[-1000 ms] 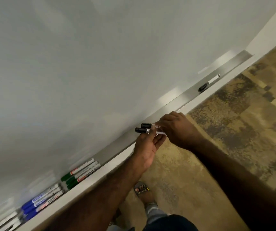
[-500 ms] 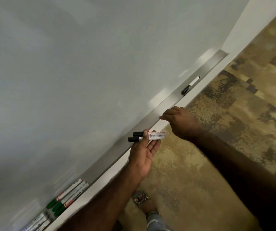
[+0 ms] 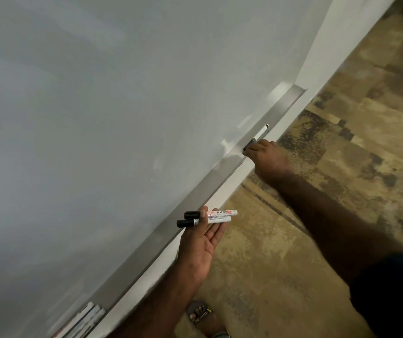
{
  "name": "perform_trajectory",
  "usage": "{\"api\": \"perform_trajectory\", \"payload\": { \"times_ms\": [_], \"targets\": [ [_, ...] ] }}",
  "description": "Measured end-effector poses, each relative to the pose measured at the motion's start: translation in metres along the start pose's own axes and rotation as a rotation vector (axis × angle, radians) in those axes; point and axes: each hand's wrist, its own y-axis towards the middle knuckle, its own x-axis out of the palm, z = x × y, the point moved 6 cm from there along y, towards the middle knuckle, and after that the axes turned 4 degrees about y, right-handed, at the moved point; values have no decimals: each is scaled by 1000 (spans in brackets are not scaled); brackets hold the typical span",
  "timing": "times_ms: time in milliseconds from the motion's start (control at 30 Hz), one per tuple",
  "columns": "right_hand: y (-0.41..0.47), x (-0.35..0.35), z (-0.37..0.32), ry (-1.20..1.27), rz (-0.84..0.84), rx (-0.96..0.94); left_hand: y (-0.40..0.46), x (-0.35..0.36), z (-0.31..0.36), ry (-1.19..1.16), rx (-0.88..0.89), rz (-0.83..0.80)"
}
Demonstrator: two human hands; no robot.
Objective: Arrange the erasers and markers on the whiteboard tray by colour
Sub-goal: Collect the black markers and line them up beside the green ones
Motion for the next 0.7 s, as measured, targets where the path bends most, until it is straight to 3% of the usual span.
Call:
{"api": "perform_trajectory", "payload": {
  "times_ms": [133, 700],
  "targets": [
    [13, 0, 18, -9, 41, 17, 0, 2, -3, 20, -5, -9],
    [44, 17, 42, -63, -79, 14, 6, -14, -5, 34, -1, -5]
  ]
}}
